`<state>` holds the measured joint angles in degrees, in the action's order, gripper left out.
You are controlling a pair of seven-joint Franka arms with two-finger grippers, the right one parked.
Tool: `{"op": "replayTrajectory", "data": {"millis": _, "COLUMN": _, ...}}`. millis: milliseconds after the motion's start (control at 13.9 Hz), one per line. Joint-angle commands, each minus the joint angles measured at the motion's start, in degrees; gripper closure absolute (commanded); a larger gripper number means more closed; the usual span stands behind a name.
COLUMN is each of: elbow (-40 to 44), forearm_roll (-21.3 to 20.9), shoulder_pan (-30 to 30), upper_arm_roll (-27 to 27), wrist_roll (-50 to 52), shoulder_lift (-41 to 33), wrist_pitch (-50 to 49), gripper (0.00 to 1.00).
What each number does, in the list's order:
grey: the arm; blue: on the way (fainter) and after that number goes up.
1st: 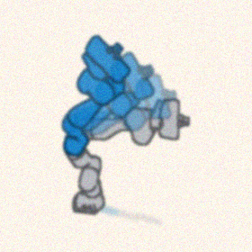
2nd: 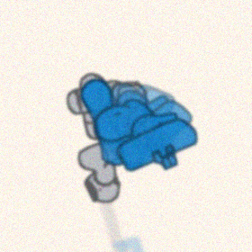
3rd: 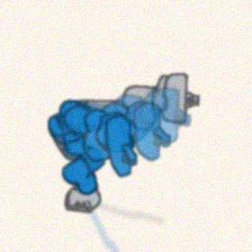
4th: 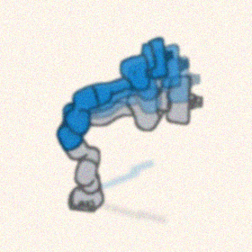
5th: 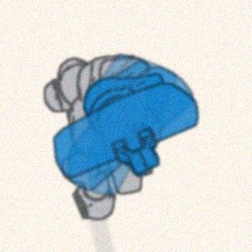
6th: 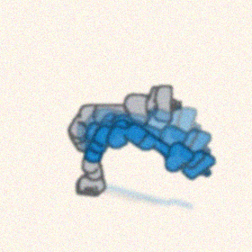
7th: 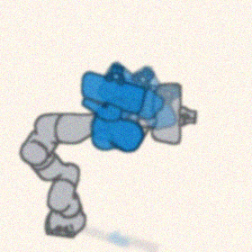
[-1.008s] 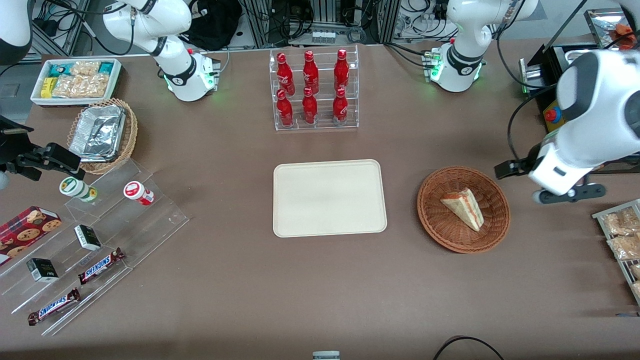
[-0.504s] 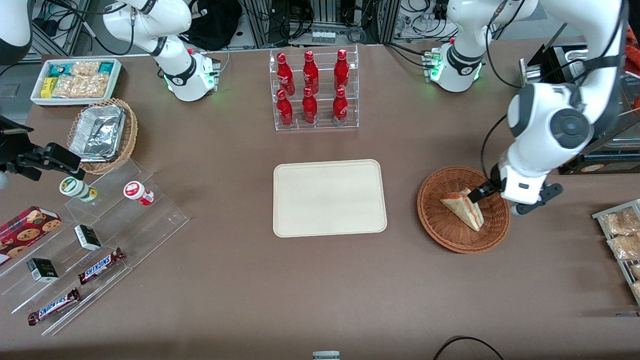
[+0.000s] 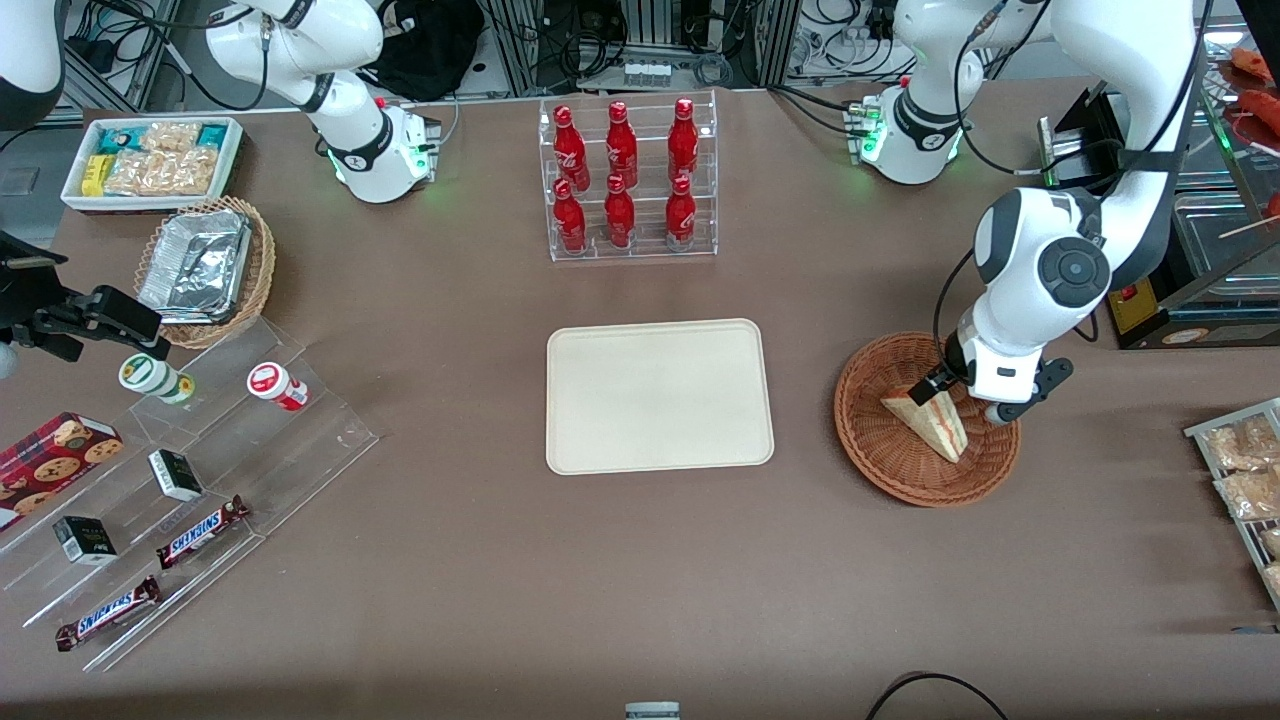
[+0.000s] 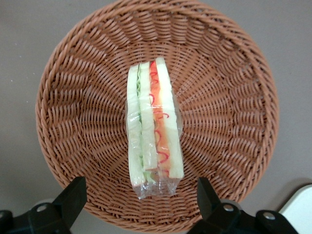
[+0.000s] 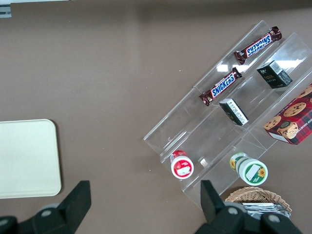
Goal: Place sandwich from basket to tray
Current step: 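Lower the left gripper and close it on the wrapped sandwich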
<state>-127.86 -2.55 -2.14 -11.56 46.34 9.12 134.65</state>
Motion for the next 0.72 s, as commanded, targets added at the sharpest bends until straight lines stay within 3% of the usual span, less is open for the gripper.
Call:
{"op": "replayTrajectory", "data": {"millis": 0, "elbow": -0.29, "forearm_roll": -0.09, "shoulder_pan": -0.23, "upper_arm_roll": -0.13, "wrist_roll": 1.21, "shoulder_lift": 2.21, "wrist_pitch": 3.5, "gripper": 0.0}}
{"op": "replayTrajectory", "data": {"millis": 360, "elbow": -0.2, "forearm_roll": 0.0, "shoulder_pan": -0.5, "upper_arm_roll": -0.13, "wrist_roll": 1.47, "shoulder_lift": 5.55, "wrist_pitch": 7.81, "gripper": 0.0}}
{"op": "replayTrajectory", "data": {"millis": 432, "elbow": -0.11, "forearm_roll": 0.0, "shoulder_pan": -0.5, "upper_arm_roll": -0.13, "wrist_roll": 1.91, "shoulder_lift": 5.73, "wrist_pitch": 8.0, "gripper": 0.18}}
{"op": "replayTrajectory", "data": {"millis": 576, "elbow": 0.15, "forearm_roll": 0.09, "shoulder_pan": -0.5, "upper_arm_roll": -0.13, "wrist_roll": 2.26, "shoulder_lift": 5.56, "wrist_pitch": 7.65, "gripper": 0.76}}
{"op": "replayTrajectory", "data": {"millis": 648, "elbow": 0.15, "forearm_roll": 0.09, "shoulder_pan": -0.5, "upper_arm_roll": -0.13, "wrist_roll": 2.0, "shoulder_lift": 5.47, "wrist_pitch": 7.56, "gripper": 0.87}}
